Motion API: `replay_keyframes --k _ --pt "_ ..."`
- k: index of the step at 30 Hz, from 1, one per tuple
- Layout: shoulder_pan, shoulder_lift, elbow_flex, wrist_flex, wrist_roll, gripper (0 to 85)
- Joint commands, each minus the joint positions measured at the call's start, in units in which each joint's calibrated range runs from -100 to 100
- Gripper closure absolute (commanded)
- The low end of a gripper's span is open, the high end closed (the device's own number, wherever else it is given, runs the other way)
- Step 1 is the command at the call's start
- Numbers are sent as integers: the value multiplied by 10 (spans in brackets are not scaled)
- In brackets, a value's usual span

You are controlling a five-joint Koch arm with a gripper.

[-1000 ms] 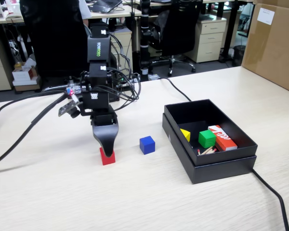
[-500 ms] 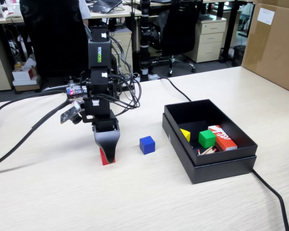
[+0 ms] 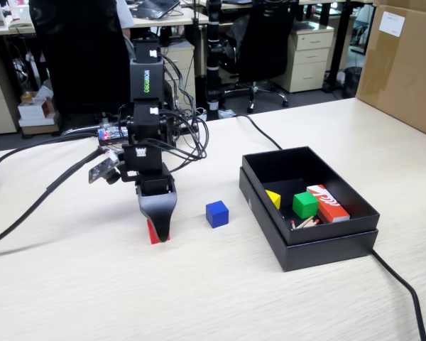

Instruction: Put the red cube on top of the blue cube

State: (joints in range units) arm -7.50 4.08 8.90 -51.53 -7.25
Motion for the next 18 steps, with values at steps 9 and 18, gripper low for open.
replay_keyframes --k 9,18 --pt "-4 0 42 -2 0 459" --pt "-4 8 53 -3 2 625"
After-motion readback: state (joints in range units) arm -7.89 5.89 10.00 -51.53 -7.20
